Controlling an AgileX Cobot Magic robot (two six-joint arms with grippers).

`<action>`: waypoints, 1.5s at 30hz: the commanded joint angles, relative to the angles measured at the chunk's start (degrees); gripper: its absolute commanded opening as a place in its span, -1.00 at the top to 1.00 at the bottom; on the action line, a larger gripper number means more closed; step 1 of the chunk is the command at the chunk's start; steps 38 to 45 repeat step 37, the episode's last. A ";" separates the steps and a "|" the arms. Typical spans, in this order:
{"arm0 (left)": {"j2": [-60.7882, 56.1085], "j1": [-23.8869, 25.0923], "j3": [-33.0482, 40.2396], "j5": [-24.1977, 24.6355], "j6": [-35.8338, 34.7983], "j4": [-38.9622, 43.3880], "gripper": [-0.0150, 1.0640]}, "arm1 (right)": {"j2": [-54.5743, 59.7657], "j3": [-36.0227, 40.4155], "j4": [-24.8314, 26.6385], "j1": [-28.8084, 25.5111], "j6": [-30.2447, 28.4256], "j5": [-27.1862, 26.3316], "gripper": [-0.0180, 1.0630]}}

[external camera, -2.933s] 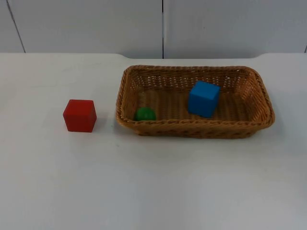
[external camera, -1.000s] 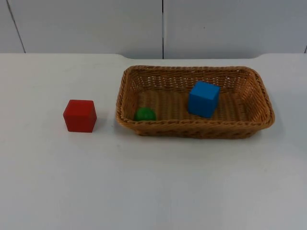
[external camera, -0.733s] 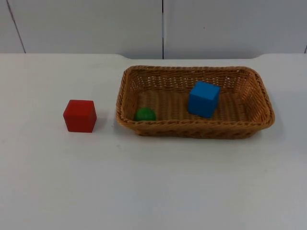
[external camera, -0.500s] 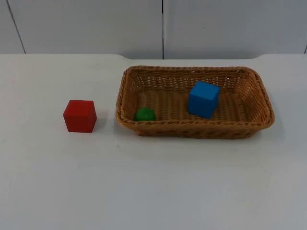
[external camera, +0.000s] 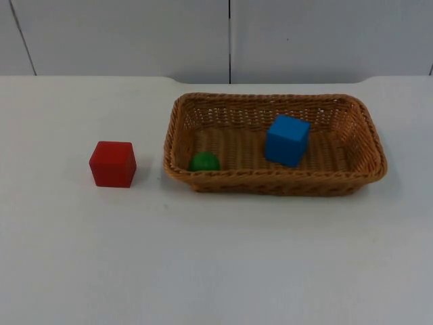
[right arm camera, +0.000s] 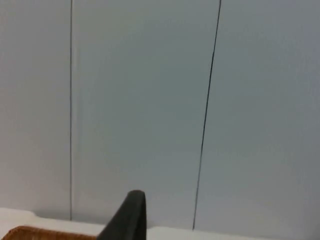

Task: Place all geometric objects except the red cube into the basket.

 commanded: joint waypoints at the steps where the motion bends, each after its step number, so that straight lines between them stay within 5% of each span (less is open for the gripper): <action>1: -0.13 -0.32 3.37 1.47 -1.81 1.11 -0.96 | 0.12 2.48 0.41 -0.08 1.60 0.28 -0.96; 12: -0.13 -0.32 23.81 -1.05 -2.62 -1.56 -0.96 | 0.12 21.51 0.61 -0.20 1.35 0.28 -0.96; 26: -0.13 -0.32 40.49 -4.25 -3.88 0.57 -0.96 | 0.12 39.16 0.61 -0.20 1.35 -2.63 -0.96; 45: -0.13 -0.32 41.62 -5.16 -5.26 1.78 -0.96 | 0.12 41.17 0.44 -0.20 2.45 -7.17 -0.96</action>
